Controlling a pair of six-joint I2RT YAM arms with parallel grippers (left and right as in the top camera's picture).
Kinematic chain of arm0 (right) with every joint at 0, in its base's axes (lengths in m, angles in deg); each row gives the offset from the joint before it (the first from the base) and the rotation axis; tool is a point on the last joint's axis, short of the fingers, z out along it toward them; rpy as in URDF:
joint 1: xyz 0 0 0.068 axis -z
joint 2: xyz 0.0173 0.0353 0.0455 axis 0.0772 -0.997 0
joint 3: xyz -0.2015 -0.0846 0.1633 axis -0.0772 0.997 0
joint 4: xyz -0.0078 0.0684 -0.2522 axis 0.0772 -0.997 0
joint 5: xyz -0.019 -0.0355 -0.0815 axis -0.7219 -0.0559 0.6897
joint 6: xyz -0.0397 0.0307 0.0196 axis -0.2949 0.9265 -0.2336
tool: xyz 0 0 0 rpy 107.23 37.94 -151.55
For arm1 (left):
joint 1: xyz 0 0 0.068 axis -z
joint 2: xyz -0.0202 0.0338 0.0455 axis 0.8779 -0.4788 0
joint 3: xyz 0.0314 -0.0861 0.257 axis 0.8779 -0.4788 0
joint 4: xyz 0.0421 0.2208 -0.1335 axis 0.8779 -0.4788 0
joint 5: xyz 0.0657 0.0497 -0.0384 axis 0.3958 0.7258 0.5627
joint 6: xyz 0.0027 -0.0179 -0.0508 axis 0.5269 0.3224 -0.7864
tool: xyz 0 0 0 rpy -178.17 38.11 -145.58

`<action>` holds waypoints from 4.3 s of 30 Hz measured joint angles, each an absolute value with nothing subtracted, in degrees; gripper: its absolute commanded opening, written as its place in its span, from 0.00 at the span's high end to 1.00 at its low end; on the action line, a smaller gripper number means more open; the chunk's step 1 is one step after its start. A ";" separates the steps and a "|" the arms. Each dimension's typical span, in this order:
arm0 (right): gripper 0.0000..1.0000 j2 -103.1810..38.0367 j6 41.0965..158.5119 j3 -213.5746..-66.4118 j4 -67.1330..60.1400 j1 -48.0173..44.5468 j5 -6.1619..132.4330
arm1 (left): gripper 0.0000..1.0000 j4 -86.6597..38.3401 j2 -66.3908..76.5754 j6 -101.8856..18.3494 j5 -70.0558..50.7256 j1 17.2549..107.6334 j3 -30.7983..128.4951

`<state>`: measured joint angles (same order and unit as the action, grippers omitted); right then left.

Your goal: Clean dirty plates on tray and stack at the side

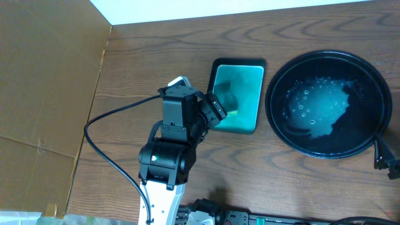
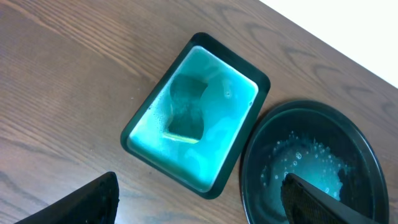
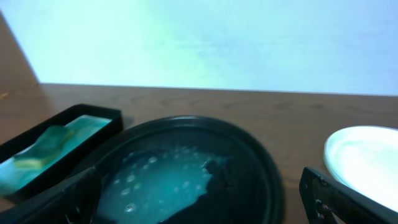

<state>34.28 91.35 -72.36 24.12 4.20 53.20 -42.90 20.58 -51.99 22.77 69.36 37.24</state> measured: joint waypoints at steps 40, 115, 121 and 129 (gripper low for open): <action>0.01 37.53 88.88 -66.52 25.26 5.12 70.64 | 0.16 -42.90 20.58 -51.99 22.77 69.36 37.24; 0.01 37.58 88.64 -66.52 25.23 5.31 70.97 | 0.16 7.37 76.16 -24.86 16.65 61.41 -29.31; 0.01 37.58 88.64 -66.52 25.26 5.31 70.97 | 0.16 7.37 76.16 -25.19 16.67 61.41 -29.31; 0.01 37.58 88.64 -66.52 25.23 5.31 70.97 | 0.16 7.37 76.16 -25.23 16.80 61.41 -29.31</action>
<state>37.58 88.64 -66.52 25.23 5.31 70.97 7.37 76.16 -25.23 16.80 61.41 -29.31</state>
